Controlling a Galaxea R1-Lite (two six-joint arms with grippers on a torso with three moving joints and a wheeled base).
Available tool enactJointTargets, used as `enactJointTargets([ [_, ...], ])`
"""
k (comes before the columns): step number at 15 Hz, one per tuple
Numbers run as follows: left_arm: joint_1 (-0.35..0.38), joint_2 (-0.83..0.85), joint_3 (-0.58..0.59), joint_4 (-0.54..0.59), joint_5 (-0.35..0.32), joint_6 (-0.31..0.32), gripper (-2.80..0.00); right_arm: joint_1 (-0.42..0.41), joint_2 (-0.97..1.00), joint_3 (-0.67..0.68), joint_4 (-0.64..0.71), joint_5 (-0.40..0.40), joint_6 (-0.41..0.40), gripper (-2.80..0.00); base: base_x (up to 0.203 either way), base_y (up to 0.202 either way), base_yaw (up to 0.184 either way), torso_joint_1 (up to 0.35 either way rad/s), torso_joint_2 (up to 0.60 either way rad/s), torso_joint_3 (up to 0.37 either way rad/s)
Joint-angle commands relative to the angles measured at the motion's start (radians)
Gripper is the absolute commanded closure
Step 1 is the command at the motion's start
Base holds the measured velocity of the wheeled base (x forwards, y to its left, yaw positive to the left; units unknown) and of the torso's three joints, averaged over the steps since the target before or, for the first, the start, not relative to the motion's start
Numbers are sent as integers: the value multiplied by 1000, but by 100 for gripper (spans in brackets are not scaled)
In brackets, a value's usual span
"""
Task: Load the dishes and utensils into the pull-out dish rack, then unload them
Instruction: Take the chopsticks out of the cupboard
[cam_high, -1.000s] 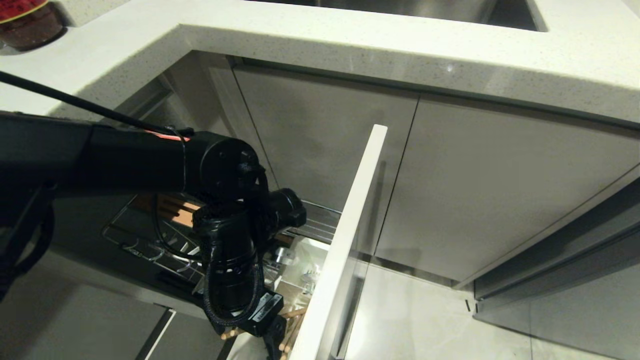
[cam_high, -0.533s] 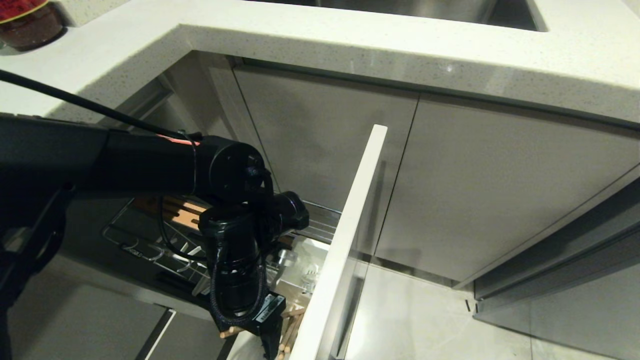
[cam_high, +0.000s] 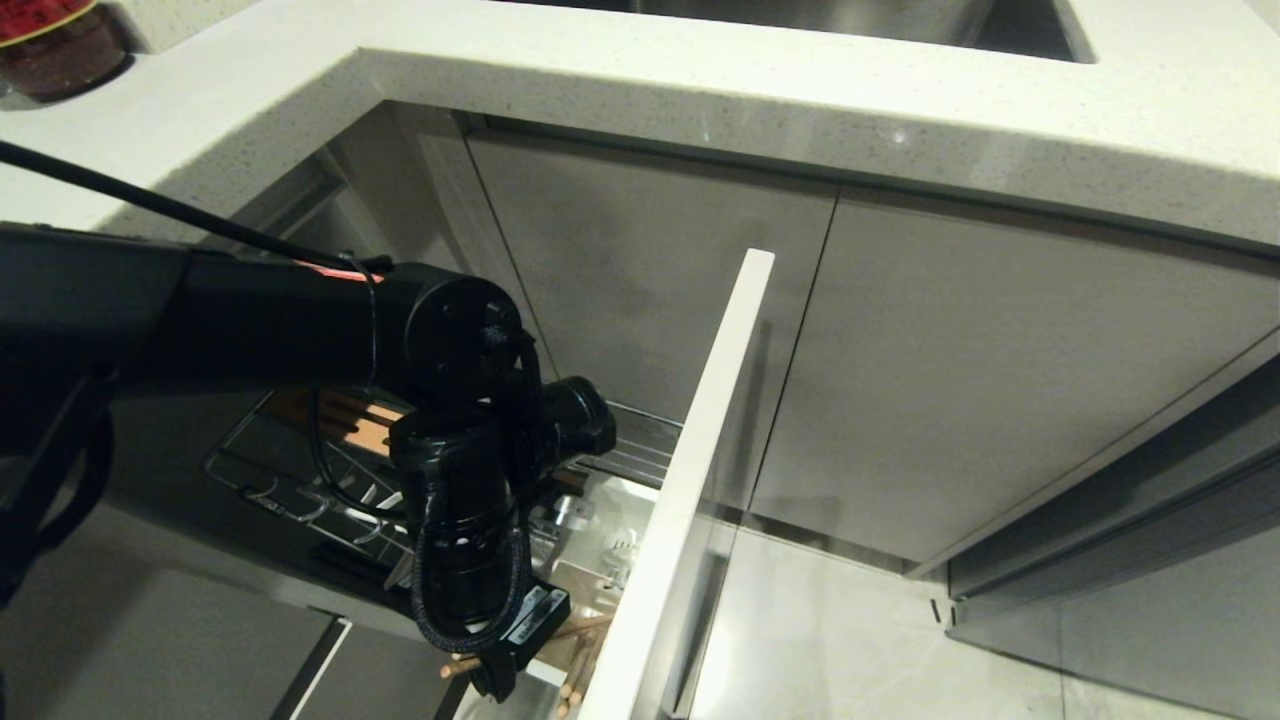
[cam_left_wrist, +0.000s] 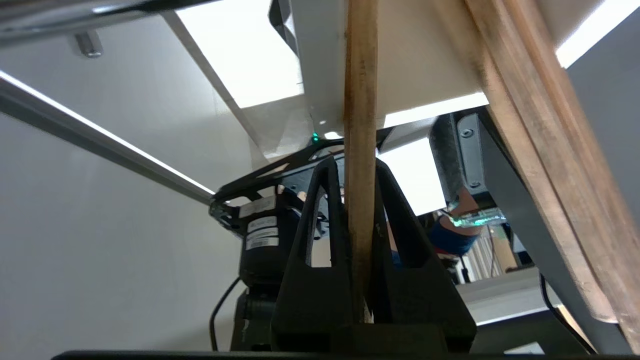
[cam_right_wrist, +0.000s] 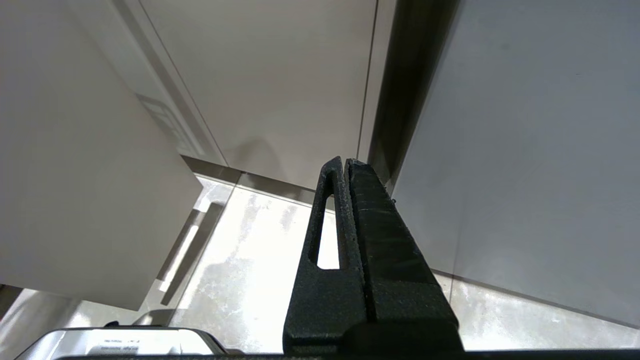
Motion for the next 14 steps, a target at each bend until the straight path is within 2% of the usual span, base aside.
enactJointTargets([
  [1, -4, -16, 2, 7, -1, 0, 0, 0, -1, 26, -1, 1, 0, 0, 0, 0, 0, 0, 0, 0],
  [5, -11, -51, 3, 26, -1, 1, 0, 0, -1, 26, -1, 1, 0, 0, 0, 0, 0, 0, 0, 0],
  [14, -100, -330, -2, 136, 8, 3, 0, 0, -1, 26, -1, 1, 0, 0, 0, 0, 0, 0, 0, 0],
])
